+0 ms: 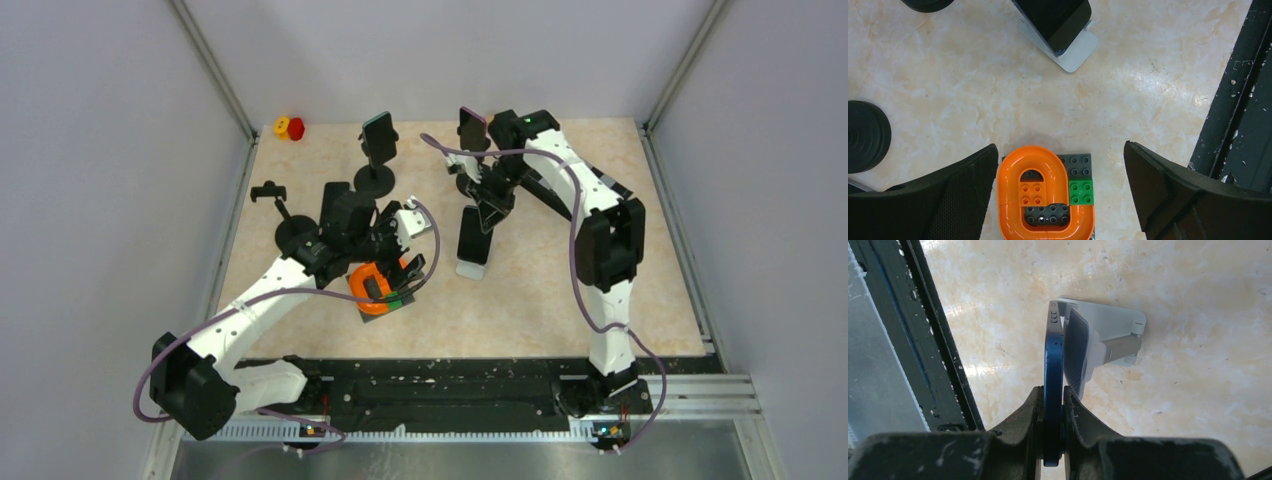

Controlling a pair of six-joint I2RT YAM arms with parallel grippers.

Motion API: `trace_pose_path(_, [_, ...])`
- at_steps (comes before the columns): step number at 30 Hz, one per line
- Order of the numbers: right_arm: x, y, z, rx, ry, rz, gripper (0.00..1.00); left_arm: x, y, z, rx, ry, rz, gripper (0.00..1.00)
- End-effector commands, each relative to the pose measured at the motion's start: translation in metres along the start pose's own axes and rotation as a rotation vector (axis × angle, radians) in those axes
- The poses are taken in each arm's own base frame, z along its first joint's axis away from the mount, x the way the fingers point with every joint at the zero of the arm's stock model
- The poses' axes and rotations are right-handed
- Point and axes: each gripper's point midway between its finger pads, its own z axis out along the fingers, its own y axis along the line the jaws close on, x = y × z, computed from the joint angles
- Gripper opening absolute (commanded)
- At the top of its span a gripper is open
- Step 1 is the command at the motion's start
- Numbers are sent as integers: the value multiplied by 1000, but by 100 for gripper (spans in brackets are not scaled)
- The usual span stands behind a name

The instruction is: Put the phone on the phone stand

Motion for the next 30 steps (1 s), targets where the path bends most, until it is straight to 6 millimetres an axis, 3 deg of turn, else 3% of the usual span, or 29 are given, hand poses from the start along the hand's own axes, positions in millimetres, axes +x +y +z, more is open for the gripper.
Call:
trace_pose_path(1, [-12, 2, -9, -1, -67, -37, 0, -11, 2, 0, 7, -41, 26, 99])
trace_pose_path(19, [-4, 1, -5, 2, -76, -13, 0, -9, 0, 1, 15, -36, 22, 99])
trace_pose_path(30, [-6, -3, -7, 38, -80, -8, 35, -9, 0, 1, 15, -35, 24, 99])
